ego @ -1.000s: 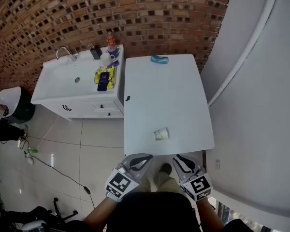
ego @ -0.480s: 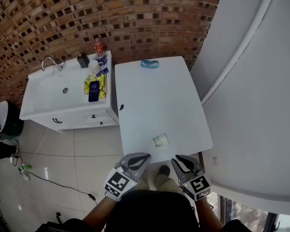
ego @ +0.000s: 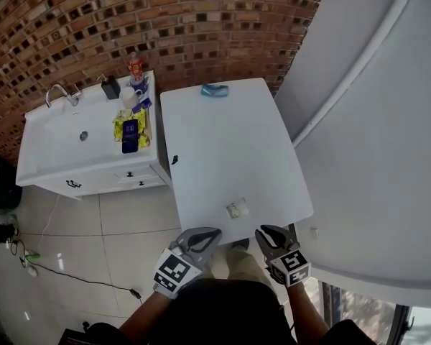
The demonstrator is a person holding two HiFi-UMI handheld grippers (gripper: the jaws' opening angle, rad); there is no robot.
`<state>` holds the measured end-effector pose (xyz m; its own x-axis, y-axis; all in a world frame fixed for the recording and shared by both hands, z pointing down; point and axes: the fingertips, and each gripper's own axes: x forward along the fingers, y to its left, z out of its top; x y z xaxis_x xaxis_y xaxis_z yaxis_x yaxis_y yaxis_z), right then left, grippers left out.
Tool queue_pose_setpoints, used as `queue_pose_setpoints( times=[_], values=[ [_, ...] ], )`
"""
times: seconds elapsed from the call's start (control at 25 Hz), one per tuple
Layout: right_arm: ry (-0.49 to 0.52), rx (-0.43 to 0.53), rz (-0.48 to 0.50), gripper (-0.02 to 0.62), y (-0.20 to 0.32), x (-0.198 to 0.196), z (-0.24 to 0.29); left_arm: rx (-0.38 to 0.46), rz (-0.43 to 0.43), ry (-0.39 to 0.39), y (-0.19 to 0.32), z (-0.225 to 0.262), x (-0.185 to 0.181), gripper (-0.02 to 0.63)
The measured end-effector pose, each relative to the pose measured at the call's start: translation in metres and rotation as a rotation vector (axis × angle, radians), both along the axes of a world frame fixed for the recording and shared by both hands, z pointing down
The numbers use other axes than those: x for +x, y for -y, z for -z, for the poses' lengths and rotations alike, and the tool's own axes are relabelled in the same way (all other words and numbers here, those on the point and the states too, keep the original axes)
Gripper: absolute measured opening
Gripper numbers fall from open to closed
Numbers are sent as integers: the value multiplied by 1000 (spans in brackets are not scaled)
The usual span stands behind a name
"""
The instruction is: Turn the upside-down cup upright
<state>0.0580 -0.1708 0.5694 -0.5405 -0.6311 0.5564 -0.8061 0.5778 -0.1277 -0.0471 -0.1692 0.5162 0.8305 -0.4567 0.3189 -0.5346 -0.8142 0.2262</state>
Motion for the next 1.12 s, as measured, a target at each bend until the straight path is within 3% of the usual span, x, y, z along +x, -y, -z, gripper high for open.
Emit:
queue_pose_setpoints(
  times=[0.24, 0.64, 1.12],
  values=[
    [-22, -115, 51, 52, 19, 21, -74, -34, 79, 12, 13, -9, -6, 15],
    [-35, -261, 200, 86, 47, 24, -152, -50, 120, 66, 27, -12, 25, 15],
    [-11, -337, 306, 92, 65, 11, -192, -71, 187, 111, 33, -16, 28, 15]
  ],
)
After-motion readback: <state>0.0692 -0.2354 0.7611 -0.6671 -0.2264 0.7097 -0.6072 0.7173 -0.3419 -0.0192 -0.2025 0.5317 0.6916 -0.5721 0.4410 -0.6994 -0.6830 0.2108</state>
